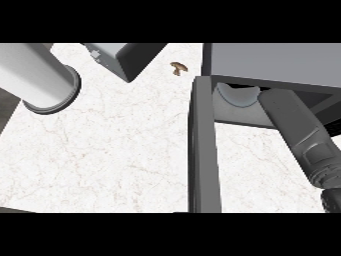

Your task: Pick up the milk, place it into the microwave and close the microwave

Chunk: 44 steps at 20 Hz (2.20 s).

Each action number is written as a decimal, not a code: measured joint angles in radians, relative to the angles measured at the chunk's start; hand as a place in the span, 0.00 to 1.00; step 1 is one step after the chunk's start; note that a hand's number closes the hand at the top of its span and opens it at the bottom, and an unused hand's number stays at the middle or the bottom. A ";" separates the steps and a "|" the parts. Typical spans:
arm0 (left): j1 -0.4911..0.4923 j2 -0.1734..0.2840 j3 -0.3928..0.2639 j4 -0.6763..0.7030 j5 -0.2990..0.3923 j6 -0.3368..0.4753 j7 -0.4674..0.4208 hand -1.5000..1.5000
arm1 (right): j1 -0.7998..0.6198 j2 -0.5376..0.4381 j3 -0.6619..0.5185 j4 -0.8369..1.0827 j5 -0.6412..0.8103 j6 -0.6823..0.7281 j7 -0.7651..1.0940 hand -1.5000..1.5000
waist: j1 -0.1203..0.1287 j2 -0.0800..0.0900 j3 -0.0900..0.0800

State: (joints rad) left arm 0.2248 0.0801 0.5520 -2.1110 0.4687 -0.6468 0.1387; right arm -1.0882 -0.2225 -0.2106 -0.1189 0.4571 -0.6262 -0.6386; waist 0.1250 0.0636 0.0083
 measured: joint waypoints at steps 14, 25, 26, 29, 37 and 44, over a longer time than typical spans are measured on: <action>-0.006 -0.053 -0.133 -0.002 -0.044 -0.054 -0.004 1.00 | 0.078 0.043 -0.149 -0.015 -0.169 0.322 -0.166 0.00 | -0.059 -0.033 -0.005; -0.002 -0.077 -0.300 -0.044 -0.078 0.002 0.074 1.00 | 0.228 0.083 -0.189 -0.044 -0.254 0.607 -0.255 0.00 | -0.108 -0.057 -0.007; -0.002 -0.078 -0.318 -0.044 -0.091 0.010 0.077 1.00 | 0.251 0.091 -0.187 -0.053 -0.258 0.619 -0.269 0.00 | -0.111 -0.058 -0.007; -0.025 -0.079 -0.379 -0.027 -0.127 0.056 0.082 1.00 | 0.316 0.098 -0.173 -0.095 -0.268 0.651 -0.286 0.00 | -0.122 -0.063 -0.008; -0.062 -0.079 -0.497 -0.010 -0.222 0.078 0.083 1.00 | 0.533 0.121 -0.108 -0.299 -0.282 0.714 -0.274 0.00 | -0.150 -0.073 -0.010; -0.148 -0.080 -0.682 0.067 -0.386 0.187 0.034 1.00 | 0.766 0.134 -0.060 -0.554 -0.309 0.769 -0.231 0.00 | -0.164 -0.075 -0.011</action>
State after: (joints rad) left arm 0.0766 0.0004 -0.1299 -2.0435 0.0831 -0.4596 0.1724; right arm -0.3217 -0.0884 -0.2702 -0.6726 0.1480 0.1429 -0.8699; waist -0.0386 -0.0111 -0.0023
